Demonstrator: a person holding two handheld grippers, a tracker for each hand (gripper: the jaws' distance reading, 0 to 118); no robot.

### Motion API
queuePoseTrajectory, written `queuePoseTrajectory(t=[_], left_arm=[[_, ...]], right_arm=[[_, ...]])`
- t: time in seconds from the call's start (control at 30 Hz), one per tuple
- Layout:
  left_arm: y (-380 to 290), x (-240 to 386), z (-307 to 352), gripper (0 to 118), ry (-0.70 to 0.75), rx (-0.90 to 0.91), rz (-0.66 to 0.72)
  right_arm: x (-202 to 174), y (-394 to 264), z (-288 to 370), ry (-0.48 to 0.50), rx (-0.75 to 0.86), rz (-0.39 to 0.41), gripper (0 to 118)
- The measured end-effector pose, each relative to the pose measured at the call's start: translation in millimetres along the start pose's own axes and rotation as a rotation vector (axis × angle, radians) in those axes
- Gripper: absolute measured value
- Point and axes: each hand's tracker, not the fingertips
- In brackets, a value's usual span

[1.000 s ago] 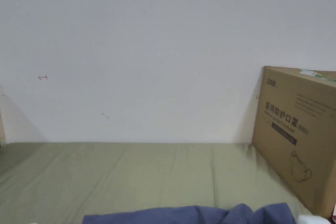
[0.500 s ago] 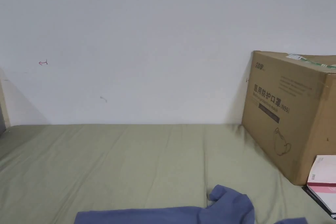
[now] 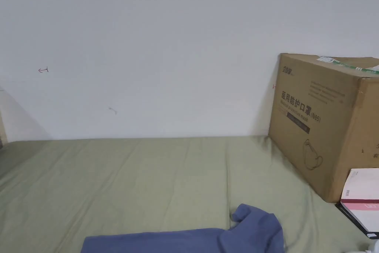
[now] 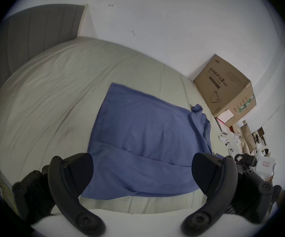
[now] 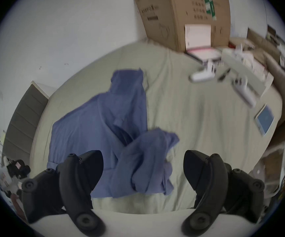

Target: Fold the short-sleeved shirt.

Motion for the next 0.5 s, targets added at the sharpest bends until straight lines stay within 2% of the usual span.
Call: queuePoseTrajectory(t=[0.1,0.27,0.3,0.33,0.37,0.4,0.43,0.47,0.5], left_arm=[[19,24,21,116,0.024,0.139,-0.085],[27,52,54,112,-0.044,0.422,-0.126],[28,53,57,104,-0.063,0.469,-0.134],[28,55,57,92,-0.071,0.49,-0.14],[29,57,55,72,-0.086,0.497,-0.149],[32,59,50,25,-0.078,0.464,-0.162],[39,62,43,0,-0.069,0.452,-0.176],[41,64,38,0,-0.035,0.455,-0.185],[45,58,29,0,-0.045,0.457,-0.177]], right_arm=[[-16,17,39,0.053,0.19,0.03,99],[-39,30,86,0.281,0.503,0.018,97],[-45,31,89,0.31,0.552,0.029,94],[-50,31,89,0.312,0.59,0.058,83],[-57,32,88,0.312,0.612,0.085,53],[-64,35,84,0.284,0.609,0.104,0],[-70,34,80,0.238,0.573,0.13,0],[-70,37,73,0.278,0.592,0.093,0],[-71,42,66,0.347,0.561,0.097,0]])
